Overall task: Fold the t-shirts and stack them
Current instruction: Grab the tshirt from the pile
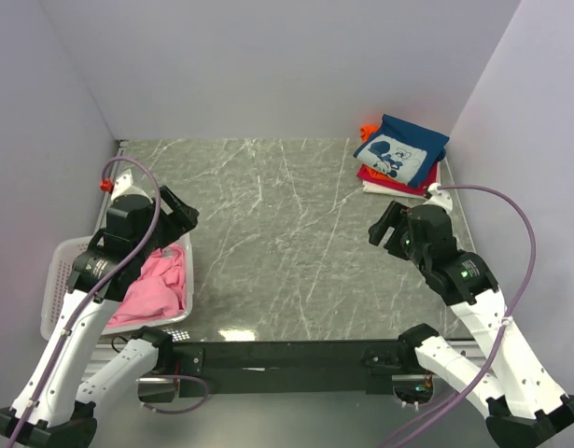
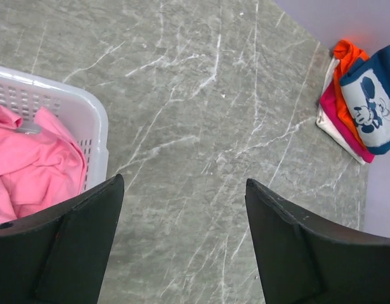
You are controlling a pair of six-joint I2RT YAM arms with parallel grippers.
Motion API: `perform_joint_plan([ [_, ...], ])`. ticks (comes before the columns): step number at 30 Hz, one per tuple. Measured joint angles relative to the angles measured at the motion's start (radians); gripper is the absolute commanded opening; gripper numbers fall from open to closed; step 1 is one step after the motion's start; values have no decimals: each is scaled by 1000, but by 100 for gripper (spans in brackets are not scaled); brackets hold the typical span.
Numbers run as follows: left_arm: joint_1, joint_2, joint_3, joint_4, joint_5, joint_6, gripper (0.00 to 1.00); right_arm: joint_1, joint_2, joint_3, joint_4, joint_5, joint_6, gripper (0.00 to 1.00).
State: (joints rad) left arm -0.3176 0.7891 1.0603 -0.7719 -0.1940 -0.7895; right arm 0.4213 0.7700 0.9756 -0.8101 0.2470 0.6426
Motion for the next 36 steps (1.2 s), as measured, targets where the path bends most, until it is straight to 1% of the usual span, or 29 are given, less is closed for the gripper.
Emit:
perform_joint_plan([
  [4, 0, 0, 0, -27, -39, -9, 84, 0, -12, 0, 0, 5, -1, 83],
  [7, 0, 0, 0, -58, -81, -13, 89, 0, -8, 0, 0, 11, -4, 83],
  [8, 0, -1, 0, -72, -97, -17, 93, 0, -3, 0, 0, 13, -4, 83],
  [11, 0, -9, 0, -111, -141, -46, 100, 0, 12, 0, 1, 11, -4, 83],
  [13, 0, -23, -1, -146, -165, -86, 99, 0, 19, 0, 2, 6, -4, 83],
  [17, 0, -69, -29, -228, -198, -201, 99, 0, 19, -2, 8, -3, -4, 83],
  [20, 0, -123, -84, -287, -209, -304, 99, 0, 20, -12, 19, -12, -4, 83],
  [26, 0, -270, -218, -425, -254, -556, 99, 0, 35, -19, 24, -27, -8, 84],
  [29, 0, -311, -244, -479, -299, -644, 99, 0, 34, -19, 32, -31, -12, 84],
  [33, 0, -298, -257, -523, -364, -718, 99, 0, 39, -29, 48, -45, -12, 84],
  [36, 0, -226, -258, -533, -391, -736, 100, 0, 52, -34, 52, -58, -12, 84],
])
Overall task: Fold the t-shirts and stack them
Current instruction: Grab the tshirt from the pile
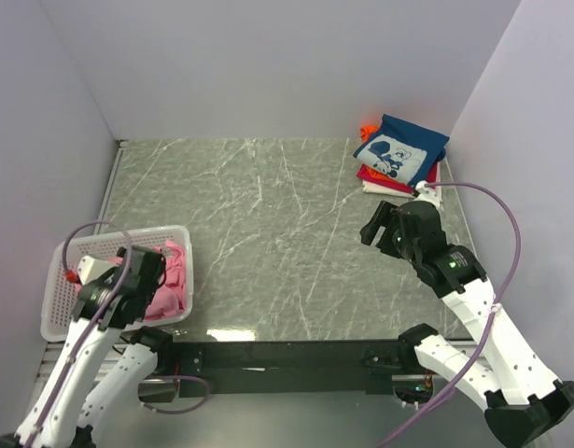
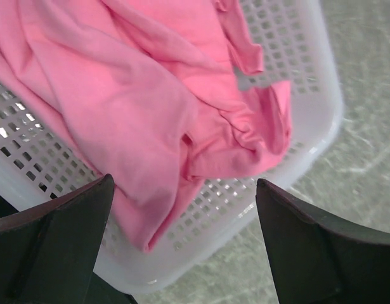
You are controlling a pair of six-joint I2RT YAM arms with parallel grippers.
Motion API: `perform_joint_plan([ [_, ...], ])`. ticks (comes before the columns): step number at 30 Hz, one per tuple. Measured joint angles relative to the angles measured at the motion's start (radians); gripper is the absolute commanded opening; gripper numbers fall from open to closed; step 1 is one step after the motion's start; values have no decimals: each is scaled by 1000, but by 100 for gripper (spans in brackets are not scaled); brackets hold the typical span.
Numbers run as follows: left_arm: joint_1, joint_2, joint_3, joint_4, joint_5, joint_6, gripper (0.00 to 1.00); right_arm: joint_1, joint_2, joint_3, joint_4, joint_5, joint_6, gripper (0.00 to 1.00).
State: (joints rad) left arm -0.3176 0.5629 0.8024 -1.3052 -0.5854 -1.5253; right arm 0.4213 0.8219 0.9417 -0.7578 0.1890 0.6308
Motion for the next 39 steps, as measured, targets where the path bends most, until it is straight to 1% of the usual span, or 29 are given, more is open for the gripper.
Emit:
perform_joint_plan([
  [3, 0, 106, 0, -8, -17, -27, 99, 0, 6, 0, 4, -8, 0, 84],
  [7, 0, 192, -10, -1, -23, -53, 99, 0, 6, -1, 11, -20, 0, 84],
  [13, 0, 211, -59, -16, -44, -192, 99, 0, 8, -18, 25, -25, -5, 84],
  [17, 0, 226, -90, -16, -63, -201, 99, 0, 17, -18, 46, -21, -24, 84],
  [23, 10, 423, -89, 8, -86, -203, 99, 0, 50, -18, 91, -11, -63, 84],
  [27, 39, 569, -83, 63, -84, -184, 99, 0, 69, -18, 143, -12, -92, 84],
  [31, 74, 673, -77, 92, -73, -175, 98, 0, 108, -7, 187, -3, -105, 84],
  [33, 90, 708, -77, 116, -61, -163, 91, 0, 140, 1, 205, 2, -110, 84],
  [34, 95, 718, -77, 126, -56, -160, 73, 0, 160, 9, 213, 3, -116, 84],
  [35, 101, 726, -77, 139, -51, -162, 62, 0, 183, 20, 224, 5, -122, 84],
  [36, 105, 731, -77, 146, -48, -159, 49, 0, 201, 31, 230, 6, -127, 84],
  [37, 106, 732, -77, 152, -47, -155, 20, 0, 227, 49, 233, 6, -133, 83],
  [39, 108, 733, -74, 156, -50, -149, 10, 0, 280, 93, 241, 6, -145, 83],
])
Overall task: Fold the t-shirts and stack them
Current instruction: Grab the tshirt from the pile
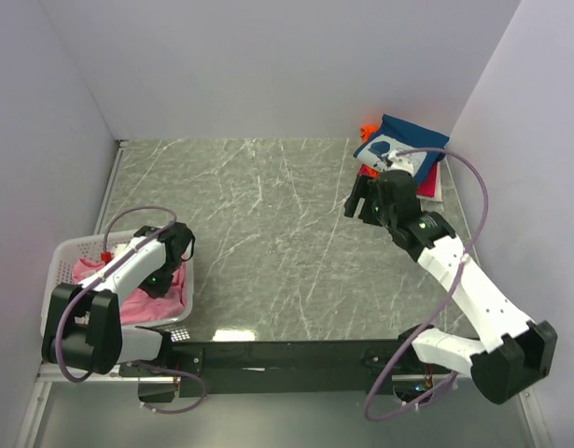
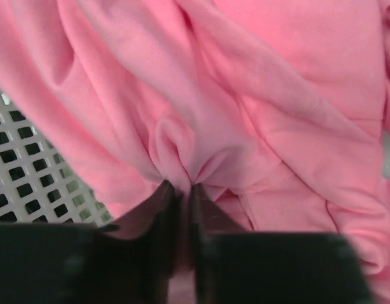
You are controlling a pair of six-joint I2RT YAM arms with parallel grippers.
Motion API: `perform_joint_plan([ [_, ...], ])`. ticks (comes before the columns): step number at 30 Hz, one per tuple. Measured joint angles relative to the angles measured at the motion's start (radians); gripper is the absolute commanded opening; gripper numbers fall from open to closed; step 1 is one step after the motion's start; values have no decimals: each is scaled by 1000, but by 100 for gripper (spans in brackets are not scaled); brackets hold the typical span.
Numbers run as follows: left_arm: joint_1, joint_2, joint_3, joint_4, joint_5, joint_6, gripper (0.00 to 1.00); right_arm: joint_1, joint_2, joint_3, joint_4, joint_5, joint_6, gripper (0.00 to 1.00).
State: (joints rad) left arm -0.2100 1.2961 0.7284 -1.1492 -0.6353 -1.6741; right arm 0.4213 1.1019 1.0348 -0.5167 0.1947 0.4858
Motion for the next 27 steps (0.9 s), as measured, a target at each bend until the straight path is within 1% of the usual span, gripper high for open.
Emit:
perform_joint_plan([
  [1, 0, 2, 5, 1, 0, 3, 0, 0, 26, 25, 3, -1, -5, 83],
  [5, 2, 22, 56, -7, -17, 25, 0, 0, 103, 98, 13, -12, -13, 81],
  [7, 2, 26, 96, -8, -23, 60, 0, 0, 117, 108, 17, -27, -13, 80],
  [10, 3, 17, 176, -7, -36, 118, 0, 0, 117, 107, 17, -49, -13, 76],
  [13, 3, -31, 271, -6, -41, 206, 0, 0, 96, 93, 28, -73, -13, 72],
  [16, 4, -101, 393, -4, -42, 311, 0, 0, 56, 62, 34, -90, -9, 65],
  [21, 4, -180, 599, 27, -15, 498, 0, 0, -2, 32, 27, -110, 6, 62],
  [24, 4, -207, 702, 69, 37, 603, 0, 0, -31, 26, 26, -112, 19, 62],
  [27, 5, -217, 790, 138, 139, 700, 0, 0, -59, 16, 21, -110, 27, 62],
])
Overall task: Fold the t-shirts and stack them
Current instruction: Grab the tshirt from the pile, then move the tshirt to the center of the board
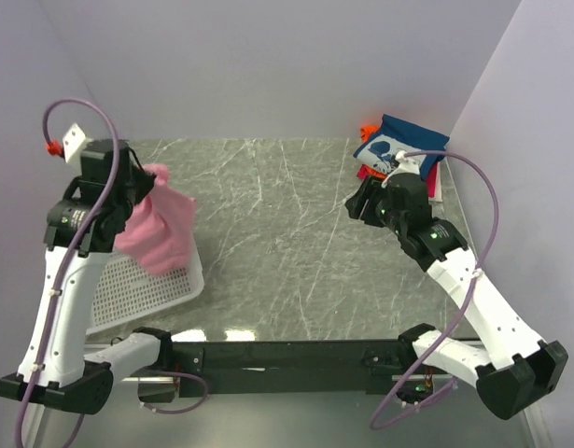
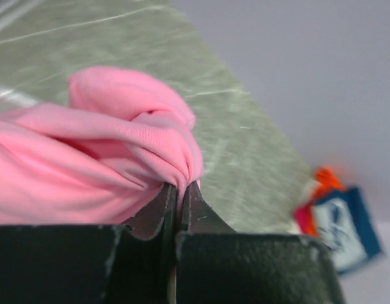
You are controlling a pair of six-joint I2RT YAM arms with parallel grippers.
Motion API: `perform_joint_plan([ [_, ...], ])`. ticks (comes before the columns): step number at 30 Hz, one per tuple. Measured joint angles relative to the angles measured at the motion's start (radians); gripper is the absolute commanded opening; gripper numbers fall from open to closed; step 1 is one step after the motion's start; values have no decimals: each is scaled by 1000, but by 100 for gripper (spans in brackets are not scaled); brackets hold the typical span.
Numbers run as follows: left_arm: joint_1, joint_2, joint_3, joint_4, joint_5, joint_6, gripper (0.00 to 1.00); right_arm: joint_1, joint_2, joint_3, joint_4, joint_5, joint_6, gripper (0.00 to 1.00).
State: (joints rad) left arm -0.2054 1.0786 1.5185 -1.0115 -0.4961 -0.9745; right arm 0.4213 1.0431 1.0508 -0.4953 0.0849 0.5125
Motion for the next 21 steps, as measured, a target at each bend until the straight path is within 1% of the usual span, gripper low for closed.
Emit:
perform_joint_plan([
  [3, 1, 10, 83, 99, 146, 69, 0, 0, -40, -27, -2, 6, 3, 61],
  [6, 0, 37, 148, 225, 319, 84, 0, 0, -86, -57, -16, 28, 3, 62],
  [9, -6, 83, 200, 367, 482, 61, 0, 0, -127, -74, -27, 56, 2, 62],
  [11, -14, 106, 210, 462, 565, 29, 0, 0, -145, -78, -38, 77, 3, 63],
  [12, -19, 113, 207, 515, 609, 6, 0, 0, -149, -78, -39, 88, 3, 64],
  [13, -21, 115, 198, 562, 645, -17, 2, 0, -150, -78, -40, 95, 3, 68],
  [14, -24, 114, 177, 622, 682, -42, 8, 0, -150, -78, -43, 107, 4, 72],
  [15, -26, 109, 153, 674, 707, -62, 33, 0, -149, -78, -47, 118, 5, 75],
  [16, -28, 99, 118, 725, 728, -76, 49, 0, -148, -78, -52, 131, 5, 79],
  [17, -29, 87, 83, 753, 745, -94, 73, 0, -146, -78, -59, 148, 9, 80],
  [18, -30, 77, 54, 758, 755, -104, 99, 0, -144, -78, -65, 164, 11, 81],
  [19, -30, 74, 37, 749, 763, -120, 99, 0, -142, -78, -75, 184, 15, 84],
  [21, -31, 89, 35, 656, 743, -113, 99, 0, -137, -78, -94, 219, 21, 86],
])
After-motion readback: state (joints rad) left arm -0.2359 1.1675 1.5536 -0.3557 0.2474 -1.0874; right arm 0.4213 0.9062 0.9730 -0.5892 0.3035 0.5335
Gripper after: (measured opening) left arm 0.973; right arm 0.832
